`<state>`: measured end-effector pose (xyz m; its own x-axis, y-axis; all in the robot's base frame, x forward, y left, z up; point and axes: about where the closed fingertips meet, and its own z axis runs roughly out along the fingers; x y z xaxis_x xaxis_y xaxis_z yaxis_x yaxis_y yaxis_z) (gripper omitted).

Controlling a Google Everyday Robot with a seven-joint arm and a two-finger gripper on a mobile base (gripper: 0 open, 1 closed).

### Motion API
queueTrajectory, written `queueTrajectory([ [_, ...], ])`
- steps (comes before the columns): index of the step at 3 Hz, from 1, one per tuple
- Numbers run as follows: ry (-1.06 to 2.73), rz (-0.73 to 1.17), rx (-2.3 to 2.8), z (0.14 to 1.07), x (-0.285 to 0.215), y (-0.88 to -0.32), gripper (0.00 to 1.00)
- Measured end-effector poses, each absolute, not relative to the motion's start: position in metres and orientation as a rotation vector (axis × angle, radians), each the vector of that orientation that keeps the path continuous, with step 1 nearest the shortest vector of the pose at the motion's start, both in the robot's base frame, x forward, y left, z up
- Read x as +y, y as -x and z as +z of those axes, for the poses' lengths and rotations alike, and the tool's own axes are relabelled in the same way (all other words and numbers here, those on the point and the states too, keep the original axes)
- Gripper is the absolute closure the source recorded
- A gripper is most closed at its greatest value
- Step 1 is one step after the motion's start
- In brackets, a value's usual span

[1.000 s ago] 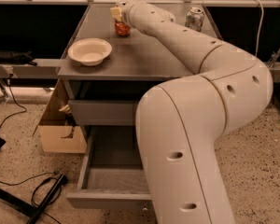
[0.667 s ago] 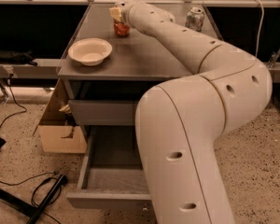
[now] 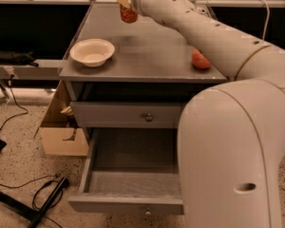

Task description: Place coke can into middle drawer

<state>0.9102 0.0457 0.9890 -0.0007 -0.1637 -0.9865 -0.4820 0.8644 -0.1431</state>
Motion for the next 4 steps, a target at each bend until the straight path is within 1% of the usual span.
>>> queueTrajectory([
  [1,0.595,0.225,1.519,1.025,0.004,-0.869,1.0],
  [2,0.708,0.19,1.493,1.042,-0.032,-0.811,1.0],
  [3,0.839,0.2,1.477,1.037,-0.04,-0.743,1.0],
  [4,0.926,0.299,1.468,1.011,-0.04,-0.665,1.0],
])
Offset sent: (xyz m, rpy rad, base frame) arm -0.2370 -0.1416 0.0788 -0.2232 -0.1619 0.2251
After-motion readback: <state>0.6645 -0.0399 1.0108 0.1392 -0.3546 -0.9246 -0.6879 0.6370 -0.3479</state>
